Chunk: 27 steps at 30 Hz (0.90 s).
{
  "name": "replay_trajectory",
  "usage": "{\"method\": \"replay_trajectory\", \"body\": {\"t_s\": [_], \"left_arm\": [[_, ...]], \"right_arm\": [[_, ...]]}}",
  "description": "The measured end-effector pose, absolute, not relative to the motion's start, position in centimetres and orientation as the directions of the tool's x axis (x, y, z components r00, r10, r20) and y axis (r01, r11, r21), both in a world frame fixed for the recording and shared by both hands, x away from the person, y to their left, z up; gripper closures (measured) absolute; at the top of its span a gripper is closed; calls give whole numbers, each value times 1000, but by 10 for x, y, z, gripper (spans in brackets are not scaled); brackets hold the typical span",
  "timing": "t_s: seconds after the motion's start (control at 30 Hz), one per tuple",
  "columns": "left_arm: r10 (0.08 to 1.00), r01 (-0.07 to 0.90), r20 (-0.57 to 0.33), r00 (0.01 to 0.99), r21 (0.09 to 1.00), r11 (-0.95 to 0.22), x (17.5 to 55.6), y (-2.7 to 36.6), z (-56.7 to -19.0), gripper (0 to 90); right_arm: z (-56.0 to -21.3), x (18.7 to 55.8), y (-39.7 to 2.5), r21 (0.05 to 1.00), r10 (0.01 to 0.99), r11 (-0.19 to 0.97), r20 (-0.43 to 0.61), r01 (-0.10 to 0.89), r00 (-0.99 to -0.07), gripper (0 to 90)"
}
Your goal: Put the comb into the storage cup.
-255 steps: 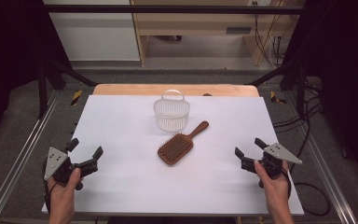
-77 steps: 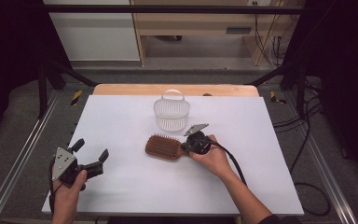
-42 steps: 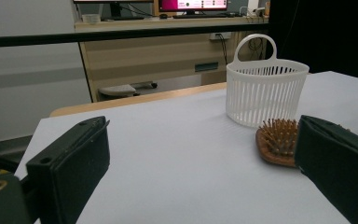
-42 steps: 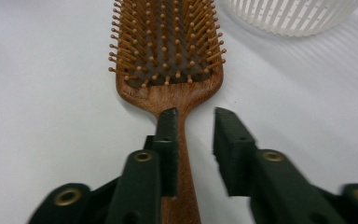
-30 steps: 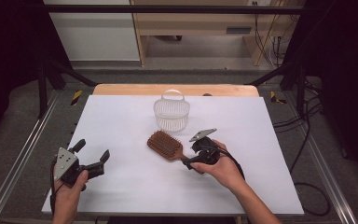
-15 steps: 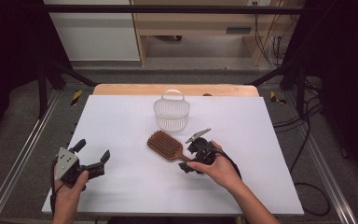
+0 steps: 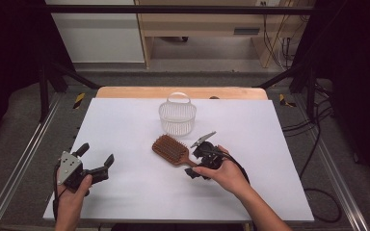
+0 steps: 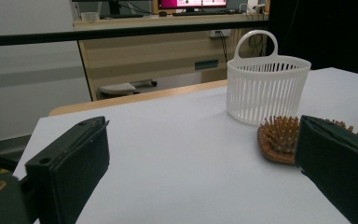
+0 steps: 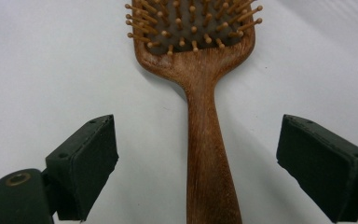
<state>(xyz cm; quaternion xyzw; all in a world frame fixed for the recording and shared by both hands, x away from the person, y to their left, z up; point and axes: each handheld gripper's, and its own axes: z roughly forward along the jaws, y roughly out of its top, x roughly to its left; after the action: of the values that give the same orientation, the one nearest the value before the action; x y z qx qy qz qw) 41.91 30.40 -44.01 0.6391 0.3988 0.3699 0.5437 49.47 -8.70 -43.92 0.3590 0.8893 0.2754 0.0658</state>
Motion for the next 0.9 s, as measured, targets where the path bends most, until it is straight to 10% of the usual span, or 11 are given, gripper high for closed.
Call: {"method": "replay_trajectory", "body": {"t_s": [0.9], "left_arm": [[904, 103, 70, 421, 987, -124, 419, 302, -441, 33]], "right_arm": [[-452, 513, -69, 491, 659, 638, 51, 593, -751, 532]]}}
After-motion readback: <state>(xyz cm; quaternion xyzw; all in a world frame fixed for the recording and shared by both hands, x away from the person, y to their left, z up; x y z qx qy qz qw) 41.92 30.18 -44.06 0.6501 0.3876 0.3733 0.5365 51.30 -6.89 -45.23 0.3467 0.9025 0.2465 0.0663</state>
